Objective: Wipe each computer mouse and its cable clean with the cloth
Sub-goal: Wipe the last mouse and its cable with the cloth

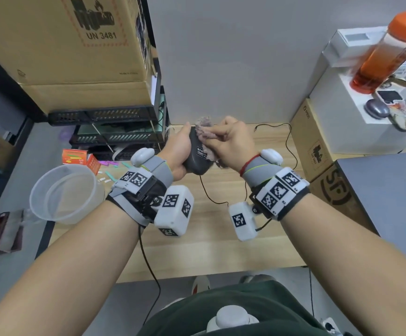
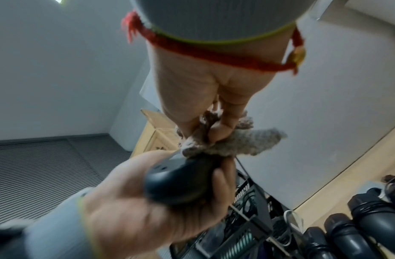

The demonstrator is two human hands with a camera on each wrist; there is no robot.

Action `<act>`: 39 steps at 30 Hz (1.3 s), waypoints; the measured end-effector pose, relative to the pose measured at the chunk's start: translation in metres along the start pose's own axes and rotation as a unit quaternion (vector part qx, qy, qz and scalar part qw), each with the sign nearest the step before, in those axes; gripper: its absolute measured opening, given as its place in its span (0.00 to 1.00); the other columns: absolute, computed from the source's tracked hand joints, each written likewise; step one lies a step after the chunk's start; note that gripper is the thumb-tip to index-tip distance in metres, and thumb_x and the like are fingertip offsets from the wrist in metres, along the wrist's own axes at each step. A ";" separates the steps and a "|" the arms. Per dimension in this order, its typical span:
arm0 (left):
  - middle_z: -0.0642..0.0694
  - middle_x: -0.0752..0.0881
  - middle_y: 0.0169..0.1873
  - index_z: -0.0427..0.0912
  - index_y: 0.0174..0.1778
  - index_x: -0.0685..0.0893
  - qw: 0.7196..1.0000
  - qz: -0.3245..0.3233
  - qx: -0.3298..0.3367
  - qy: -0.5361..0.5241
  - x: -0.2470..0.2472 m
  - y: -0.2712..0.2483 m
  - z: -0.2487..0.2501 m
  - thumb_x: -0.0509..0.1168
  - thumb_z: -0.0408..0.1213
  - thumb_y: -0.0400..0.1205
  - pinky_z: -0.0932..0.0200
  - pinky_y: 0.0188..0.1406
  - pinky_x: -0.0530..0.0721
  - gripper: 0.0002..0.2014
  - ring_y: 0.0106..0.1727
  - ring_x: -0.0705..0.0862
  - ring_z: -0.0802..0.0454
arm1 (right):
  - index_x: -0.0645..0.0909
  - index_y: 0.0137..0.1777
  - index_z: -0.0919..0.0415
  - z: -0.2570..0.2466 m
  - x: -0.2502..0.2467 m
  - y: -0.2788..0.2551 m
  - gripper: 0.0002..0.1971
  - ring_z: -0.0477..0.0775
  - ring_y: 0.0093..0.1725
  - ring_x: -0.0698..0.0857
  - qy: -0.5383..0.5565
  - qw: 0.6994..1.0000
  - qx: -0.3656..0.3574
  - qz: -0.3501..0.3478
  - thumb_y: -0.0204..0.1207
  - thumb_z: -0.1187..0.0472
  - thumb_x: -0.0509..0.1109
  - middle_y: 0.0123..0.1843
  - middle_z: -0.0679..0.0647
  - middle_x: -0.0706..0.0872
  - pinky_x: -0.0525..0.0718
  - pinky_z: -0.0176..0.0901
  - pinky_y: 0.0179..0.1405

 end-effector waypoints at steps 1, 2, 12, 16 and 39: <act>0.42 0.91 0.40 0.45 0.51 0.85 1.000 0.000 0.006 -0.005 -0.001 0.002 0.002 0.47 0.56 0.93 0.58 0.28 0.86 0.25 0.31 0.89 0.48 | 0.91 0.56 0.53 -0.008 0.005 -0.004 0.12 0.36 0.37 0.74 0.002 1.000 -0.022 -0.008 0.72 0.58 0.80 0.37 0.45 0.71 0.74 0.36 0.38; 0.43 0.87 0.32 0.43 0.45 0.82 1.000 0.001 0.009 -0.014 -0.002 0.000 0.006 0.47 0.56 0.93 0.63 0.21 0.80 0.27 0.23 0.85 0.50 | 0.91 0.56 0.54 -0.016 0.012 -0.011 0.12 0.36 0.38 0.74 0.003 0.998 -0.048 -0.026 0.71 0.58 0.80 0.37 0.44 0.72 0.73 0.34 0.40; 0.38 0.92 0.57 0.41 0.65 0.85 1.000 0.000 0.016 -0.014 -0.007 0.002 0.009 0.50 0.60 0.91 0.42 0.43 0.92 0.28 0.48 0.93 0.41 | 0.92 0.52 0.56 0.010 0.000 -0.005 0.10 0.45 0.38 0.74 -0.023 1.000 -0.004 -0.007 0.72 0.57 0.79 0.35 0.52 0.73 0.72 0.40 0.43; 0.45 0.86 0.25 0.38 0.40 0.79 1.000 -0.024 0.006 -0.006 -0.002 0.001 0.012 0.41 0.59 0.92 0.66 0.23 0.81 0.33 0.21 0.84 0.52 | 0.92 0.53 0.53 -0.022 0.021 -0.021 0.10 0.44 0.32 0.76 0.023 0.997 -0.058 -0.051 0.73 0.57 0.79 0.40 0.53 0.72 0.80 0.42 0.36; 0.35 0.89 0.37 0.33 0.55 0.82 0.999 -0.017 -0.025 -0.045 -0.003 -0.010 0.012 0.48 0.66 0.88 0.50 0.34 0.90 0.36 0.34 0.89 0.42 | 0.92 0.48 0.53 -0.018 0.017 -0.016 0.08 0.47 0.36 0.85 0.070 0.989 -0.017 -0.131 0.70 0.63 0.82 0.38 0.49 0.76 0.79 0.40 0.34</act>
Point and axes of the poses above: each hand's wrist, its own y-axis towards the middle knuckle, its own x-axis out of the palm, z = x × y, the point moved 9 cm from there along y, towards the middle knuckle
